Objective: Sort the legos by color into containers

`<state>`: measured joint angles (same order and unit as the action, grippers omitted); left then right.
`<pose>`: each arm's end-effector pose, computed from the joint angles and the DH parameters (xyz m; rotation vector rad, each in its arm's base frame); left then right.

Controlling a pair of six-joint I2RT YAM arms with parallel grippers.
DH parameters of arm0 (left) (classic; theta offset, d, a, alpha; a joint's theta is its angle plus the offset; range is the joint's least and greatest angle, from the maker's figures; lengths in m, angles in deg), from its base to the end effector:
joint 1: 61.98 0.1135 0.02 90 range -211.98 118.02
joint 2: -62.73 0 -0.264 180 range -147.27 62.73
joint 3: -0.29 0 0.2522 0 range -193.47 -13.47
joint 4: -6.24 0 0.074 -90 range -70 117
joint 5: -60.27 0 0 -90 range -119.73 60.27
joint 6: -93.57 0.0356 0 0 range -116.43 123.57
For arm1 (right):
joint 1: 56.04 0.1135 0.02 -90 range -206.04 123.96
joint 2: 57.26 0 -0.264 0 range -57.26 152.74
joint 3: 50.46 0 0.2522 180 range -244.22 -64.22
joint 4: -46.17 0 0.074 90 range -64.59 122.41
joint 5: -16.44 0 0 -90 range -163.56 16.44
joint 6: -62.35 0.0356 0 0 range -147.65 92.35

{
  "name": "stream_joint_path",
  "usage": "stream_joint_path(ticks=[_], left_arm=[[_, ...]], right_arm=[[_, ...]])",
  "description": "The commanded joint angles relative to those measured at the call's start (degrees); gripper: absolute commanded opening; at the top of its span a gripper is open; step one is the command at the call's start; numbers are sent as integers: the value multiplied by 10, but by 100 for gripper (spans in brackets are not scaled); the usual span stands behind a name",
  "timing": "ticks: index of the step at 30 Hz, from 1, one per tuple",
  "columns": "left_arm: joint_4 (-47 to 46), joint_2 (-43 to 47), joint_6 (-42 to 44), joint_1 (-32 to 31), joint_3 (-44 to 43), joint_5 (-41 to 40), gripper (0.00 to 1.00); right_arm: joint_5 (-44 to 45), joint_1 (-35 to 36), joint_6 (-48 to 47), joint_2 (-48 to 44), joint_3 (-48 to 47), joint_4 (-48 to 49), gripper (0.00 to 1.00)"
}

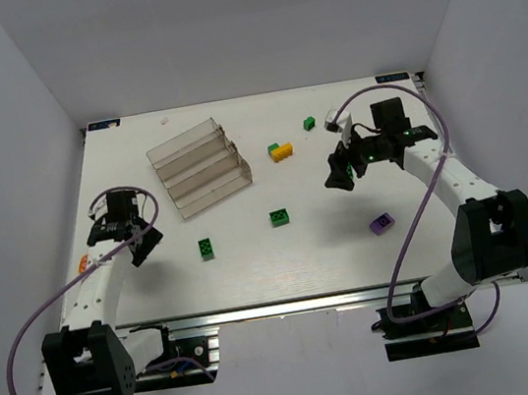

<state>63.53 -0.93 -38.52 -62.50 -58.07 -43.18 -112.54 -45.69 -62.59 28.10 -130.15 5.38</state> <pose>0.2041 0.0064 0.2304 -0.9974 2.4160 0.0555 0.3104 0.0795 0.2780 -1.1376 1.9167 0.5755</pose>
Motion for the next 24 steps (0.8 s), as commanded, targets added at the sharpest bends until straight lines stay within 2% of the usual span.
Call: stream_joint_path(ticks=[1,2,4,6,9,17,20,24], left_arm=[[42,-29,32,41,-52,-56,60],[48,-46,40,53,-58,-68,70],[57,-57,61,92,-61,-93,78],[49,-66,85,119,-60,-101,86],[39,-98,123,169,-70,-102,91],[41,-181,204,201,-146,-159,97],[45,-204,222,222,-151,-191,98],[26,-224,241,249,-139,-194,98]], right_arm=[[-59,22,3,-8,11,23,89],[-56,25,9,-12,27,33,89],[-44,33,15,-21,41,55,89],[-36,35,15,-29,57,65,89],[-26,36,15,-32,68,71,89],[-22,35,24,-20,68,67,89],[-24,36,15,-8,54,55,89],[-19,36,-8,9,27,18,89]])
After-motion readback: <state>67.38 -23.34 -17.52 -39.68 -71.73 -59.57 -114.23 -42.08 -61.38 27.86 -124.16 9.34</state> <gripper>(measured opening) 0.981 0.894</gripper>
